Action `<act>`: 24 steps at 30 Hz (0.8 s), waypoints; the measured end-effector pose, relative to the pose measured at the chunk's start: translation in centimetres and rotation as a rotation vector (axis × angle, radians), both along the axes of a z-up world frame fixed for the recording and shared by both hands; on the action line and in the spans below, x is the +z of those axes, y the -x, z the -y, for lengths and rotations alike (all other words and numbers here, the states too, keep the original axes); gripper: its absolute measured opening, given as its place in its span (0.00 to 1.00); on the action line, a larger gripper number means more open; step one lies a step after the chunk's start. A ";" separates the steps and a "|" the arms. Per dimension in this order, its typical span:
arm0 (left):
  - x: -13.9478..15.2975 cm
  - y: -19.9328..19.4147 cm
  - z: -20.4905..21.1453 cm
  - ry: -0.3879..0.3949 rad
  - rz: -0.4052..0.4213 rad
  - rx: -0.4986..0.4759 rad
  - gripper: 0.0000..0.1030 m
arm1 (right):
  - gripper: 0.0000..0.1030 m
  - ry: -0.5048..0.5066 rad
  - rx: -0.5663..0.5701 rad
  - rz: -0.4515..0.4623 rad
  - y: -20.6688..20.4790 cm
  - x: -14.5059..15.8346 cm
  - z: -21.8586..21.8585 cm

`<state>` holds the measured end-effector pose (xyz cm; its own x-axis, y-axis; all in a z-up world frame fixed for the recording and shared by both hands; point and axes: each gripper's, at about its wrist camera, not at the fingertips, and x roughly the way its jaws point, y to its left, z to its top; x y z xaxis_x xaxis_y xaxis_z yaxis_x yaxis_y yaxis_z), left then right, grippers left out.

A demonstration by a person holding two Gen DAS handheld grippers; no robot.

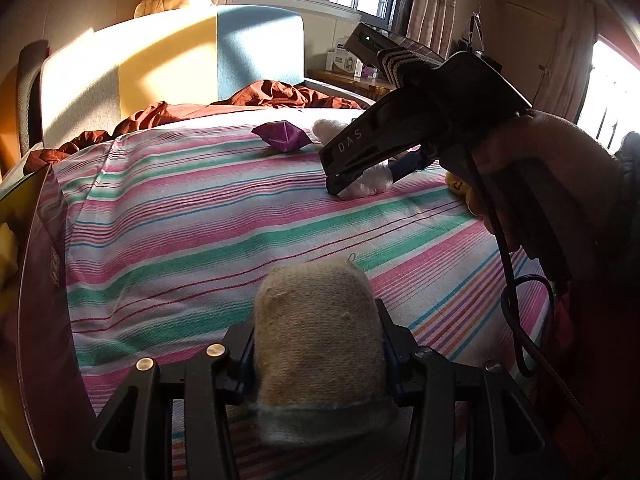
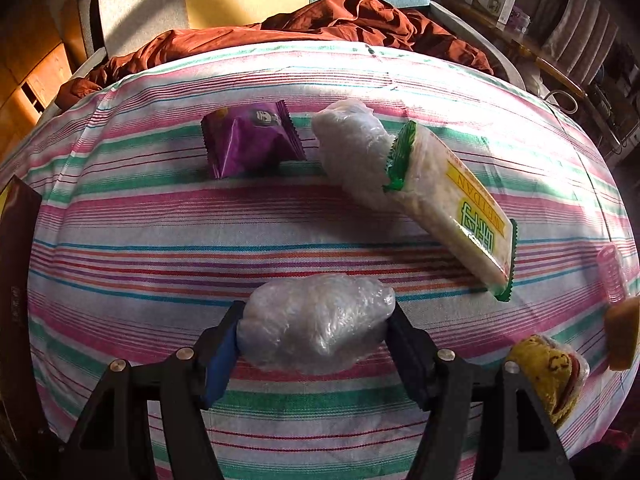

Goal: Organize objects
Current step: 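Carry the knitted roll into the gold tray and open the left gripper while the right holds the bundle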

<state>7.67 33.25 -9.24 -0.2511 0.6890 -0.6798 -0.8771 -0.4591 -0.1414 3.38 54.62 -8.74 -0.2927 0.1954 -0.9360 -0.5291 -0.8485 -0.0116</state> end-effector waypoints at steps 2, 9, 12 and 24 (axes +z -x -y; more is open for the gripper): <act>0.0 0.0 0.0 0.006 -0.002 0.001 0.47 | 0.67 -0.003 0.004 0.000 0.0 0.0 0.1; 0.6 -0.2 0.2 0.055 -0.003 0.026 0.46 | 0.67 -0.007 0.014 0.000 0.0 0.1 0.7; 1.2 -0.7 0.6 0.086 -0.030 0.044 0.46 | 0.67 -0.008 0.015 -0.001 0.1 0.0 0.5; 7.0 0.7 4.5 0.011 -0.063 0.133 0.46 | 0.67 -0.021 0.022 -0.005 -0.3 -0.1 0.9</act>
<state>7.00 28.74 -2.23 -0.3820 0.6395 -0.6671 -0.8154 -0.5730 -0.0823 3.64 53.69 -8.87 -0.3017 0.2082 -0.9304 -0.5106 -0.8594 -0.0268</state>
